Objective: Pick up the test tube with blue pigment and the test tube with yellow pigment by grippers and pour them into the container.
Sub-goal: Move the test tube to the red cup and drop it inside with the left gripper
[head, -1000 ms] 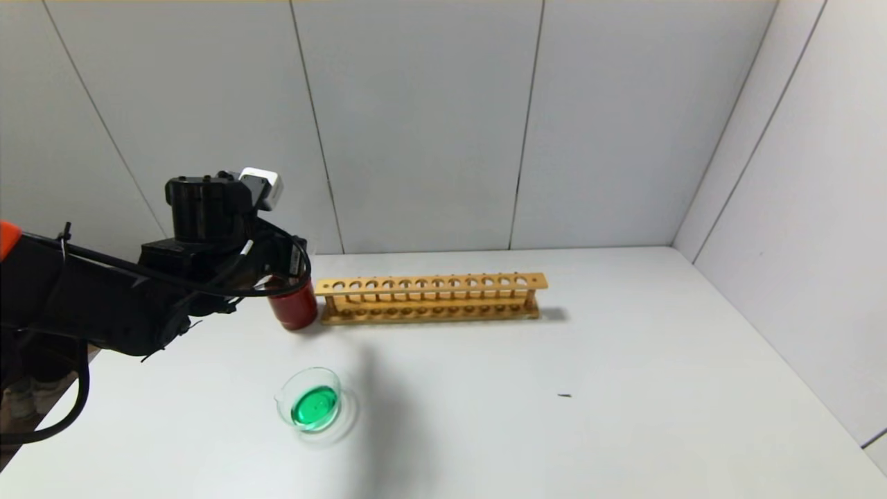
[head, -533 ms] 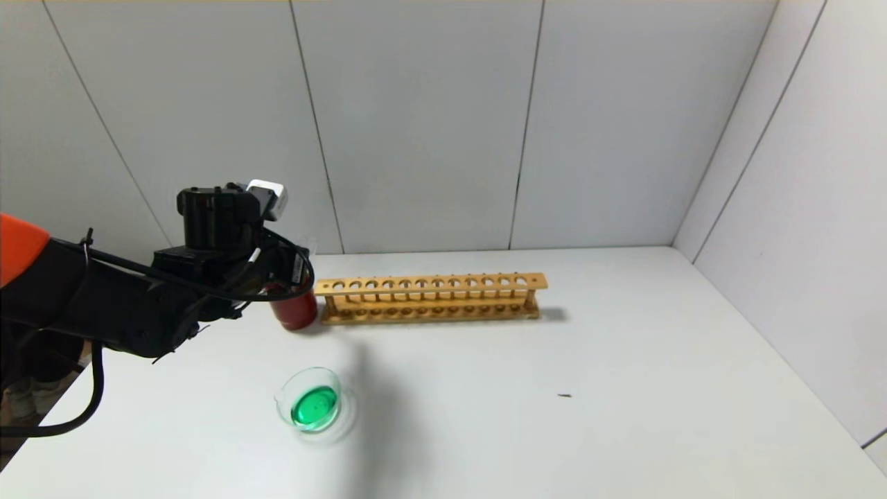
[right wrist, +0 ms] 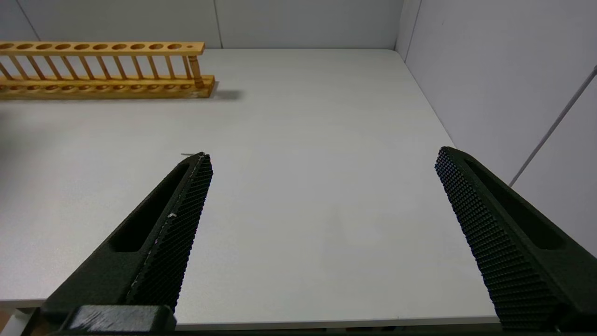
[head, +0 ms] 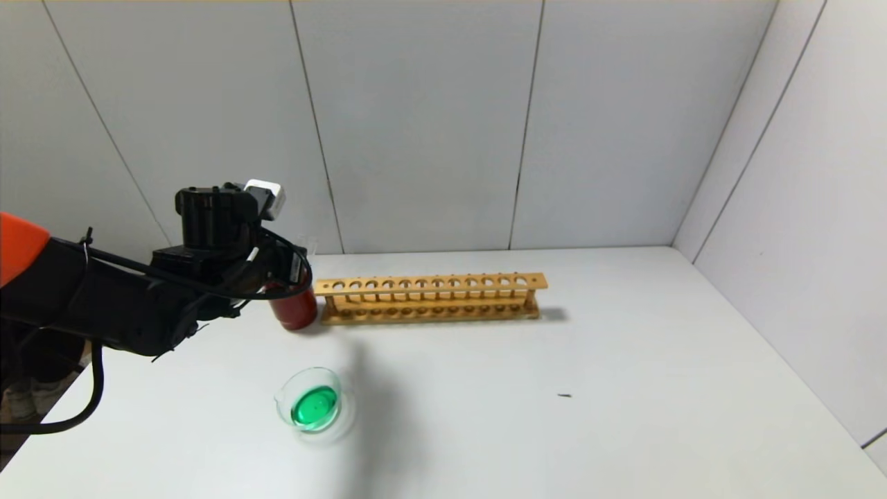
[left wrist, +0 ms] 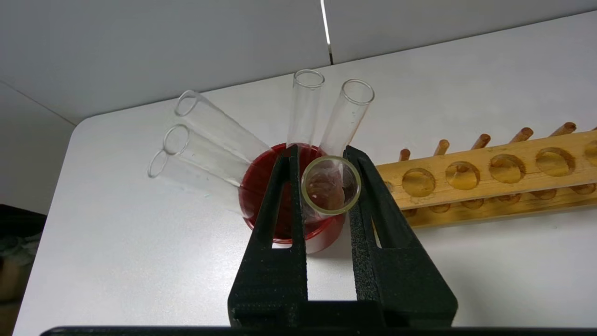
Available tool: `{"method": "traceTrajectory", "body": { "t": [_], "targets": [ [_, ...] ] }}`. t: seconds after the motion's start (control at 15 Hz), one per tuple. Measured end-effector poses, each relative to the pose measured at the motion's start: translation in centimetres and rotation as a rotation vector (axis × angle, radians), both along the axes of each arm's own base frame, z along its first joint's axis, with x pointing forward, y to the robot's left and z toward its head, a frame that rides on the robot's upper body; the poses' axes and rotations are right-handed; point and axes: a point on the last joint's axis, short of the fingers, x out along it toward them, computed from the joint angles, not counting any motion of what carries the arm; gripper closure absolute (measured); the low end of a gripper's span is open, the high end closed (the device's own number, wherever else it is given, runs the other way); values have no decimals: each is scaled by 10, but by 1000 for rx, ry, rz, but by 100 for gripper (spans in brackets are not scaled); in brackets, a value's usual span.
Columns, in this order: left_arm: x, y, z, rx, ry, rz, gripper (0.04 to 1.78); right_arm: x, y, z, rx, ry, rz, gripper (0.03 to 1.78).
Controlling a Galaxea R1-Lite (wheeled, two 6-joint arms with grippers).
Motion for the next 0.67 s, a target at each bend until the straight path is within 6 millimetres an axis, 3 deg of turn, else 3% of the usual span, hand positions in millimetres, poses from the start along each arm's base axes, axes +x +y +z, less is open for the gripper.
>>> {"method": "traceTrajectory", "body": {
  "t": [0.47,0.67],
  "targets": [
    [1,2,-4,-4,12,4,146,0,0,0,0,0,0,6],
    [3,6,-3,-5,-13,16,121,0,0,0,0,0,0,6]
  ]
}}
